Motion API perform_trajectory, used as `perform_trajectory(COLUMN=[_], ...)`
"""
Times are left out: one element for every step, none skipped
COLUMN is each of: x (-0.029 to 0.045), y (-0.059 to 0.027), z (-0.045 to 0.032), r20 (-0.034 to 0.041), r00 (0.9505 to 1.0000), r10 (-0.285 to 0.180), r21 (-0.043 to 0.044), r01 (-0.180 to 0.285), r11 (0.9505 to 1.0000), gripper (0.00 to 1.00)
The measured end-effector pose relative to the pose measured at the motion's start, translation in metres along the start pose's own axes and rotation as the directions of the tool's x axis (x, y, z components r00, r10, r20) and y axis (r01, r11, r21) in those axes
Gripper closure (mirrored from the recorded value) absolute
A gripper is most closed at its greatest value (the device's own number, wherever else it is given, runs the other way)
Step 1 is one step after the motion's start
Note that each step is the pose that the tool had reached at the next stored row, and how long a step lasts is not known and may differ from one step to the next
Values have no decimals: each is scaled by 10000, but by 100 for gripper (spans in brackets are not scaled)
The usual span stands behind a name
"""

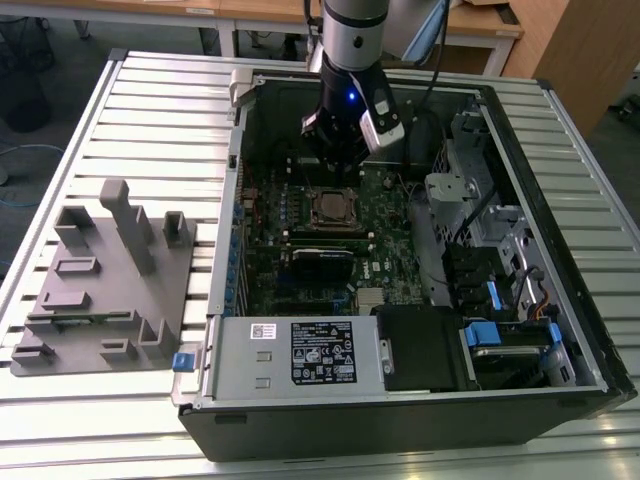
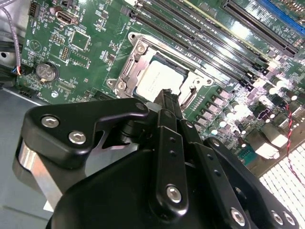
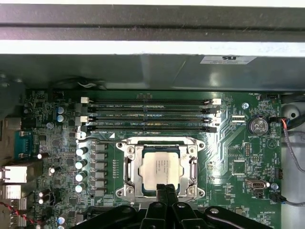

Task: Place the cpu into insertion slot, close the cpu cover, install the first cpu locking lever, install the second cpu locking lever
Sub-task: 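Install the first cpu locking lever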

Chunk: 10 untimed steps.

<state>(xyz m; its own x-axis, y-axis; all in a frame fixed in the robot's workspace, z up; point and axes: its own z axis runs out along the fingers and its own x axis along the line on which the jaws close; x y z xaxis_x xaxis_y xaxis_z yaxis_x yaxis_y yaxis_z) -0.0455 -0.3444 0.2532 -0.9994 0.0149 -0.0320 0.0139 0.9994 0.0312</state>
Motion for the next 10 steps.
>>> perform_trajectory(x=[0,0,0,0,0,3,8,17,29,45], y=[0,0,0,0,0,0,0,0,0,-1], z=[-1,-1,-1,-1,-2,-3,-2,-1,0,1], r20=[1,1,2,2,1,0,0,1,1,0], r00=[10000,10000,10000,10000,10000,10000,10000,10000,10000,10000], r10=[0,0,0,0,0,-1,-1,0,-1,-1], r21=[-1,-2,-3,-3,-1,0,0,-1,-1,0], r01=[0,0,0,0,0,1,1,0,1,1], r11=[10000,10000,10000,10000,10000,10000,10000,10000,10000,10000], gripper=[90,90,90,90,90,90,90,90,90,90])
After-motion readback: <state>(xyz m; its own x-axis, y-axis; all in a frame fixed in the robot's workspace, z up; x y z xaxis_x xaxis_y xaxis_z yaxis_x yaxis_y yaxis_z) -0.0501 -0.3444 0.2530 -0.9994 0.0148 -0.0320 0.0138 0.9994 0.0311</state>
